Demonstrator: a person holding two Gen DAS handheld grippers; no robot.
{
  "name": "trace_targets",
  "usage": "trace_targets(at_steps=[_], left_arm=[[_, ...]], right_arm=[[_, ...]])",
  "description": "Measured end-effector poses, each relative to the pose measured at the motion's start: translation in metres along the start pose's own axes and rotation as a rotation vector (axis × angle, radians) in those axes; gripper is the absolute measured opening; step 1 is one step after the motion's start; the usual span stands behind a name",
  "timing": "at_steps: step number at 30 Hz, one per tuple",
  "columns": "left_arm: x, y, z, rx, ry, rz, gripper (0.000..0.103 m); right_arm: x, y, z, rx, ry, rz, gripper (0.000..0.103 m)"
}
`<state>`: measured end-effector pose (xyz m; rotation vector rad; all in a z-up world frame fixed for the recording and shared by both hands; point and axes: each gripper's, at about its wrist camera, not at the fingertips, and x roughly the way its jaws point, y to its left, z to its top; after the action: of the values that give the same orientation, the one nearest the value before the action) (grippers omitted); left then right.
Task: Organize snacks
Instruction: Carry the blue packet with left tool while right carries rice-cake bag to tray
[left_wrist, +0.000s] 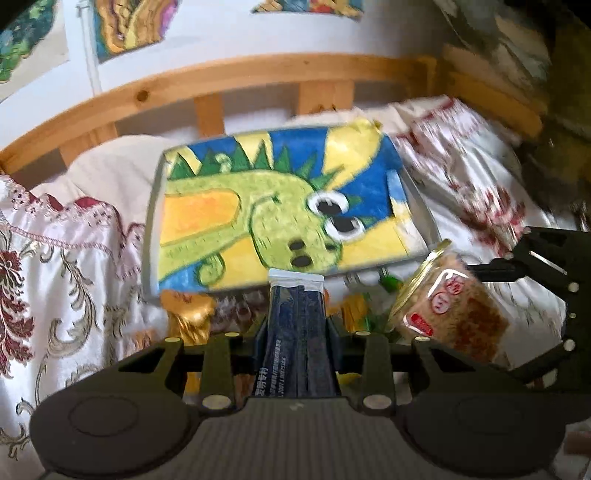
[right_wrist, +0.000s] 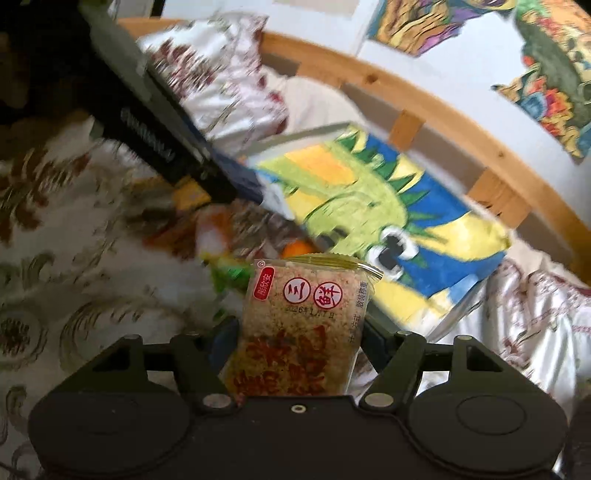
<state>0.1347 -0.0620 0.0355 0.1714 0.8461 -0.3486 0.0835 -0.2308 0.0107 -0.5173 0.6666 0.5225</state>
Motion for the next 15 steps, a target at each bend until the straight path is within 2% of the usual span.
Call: trace_targets(at_steps=[8, 15], left_arm=[[0.024, 0.023, 0.055, -0.118, -0.150, 0.034, 0.037], [0.067, 0.027, 0.093, -0.207, -0.220, 0.070, 0.037]], right_arm=[[0.019, -0.057, 0.039, 0.102, -0.113, -0.111, 0.072], [0.056, -0.114, 0.061, 0.258, -0.163, -0.185, 0.072]])
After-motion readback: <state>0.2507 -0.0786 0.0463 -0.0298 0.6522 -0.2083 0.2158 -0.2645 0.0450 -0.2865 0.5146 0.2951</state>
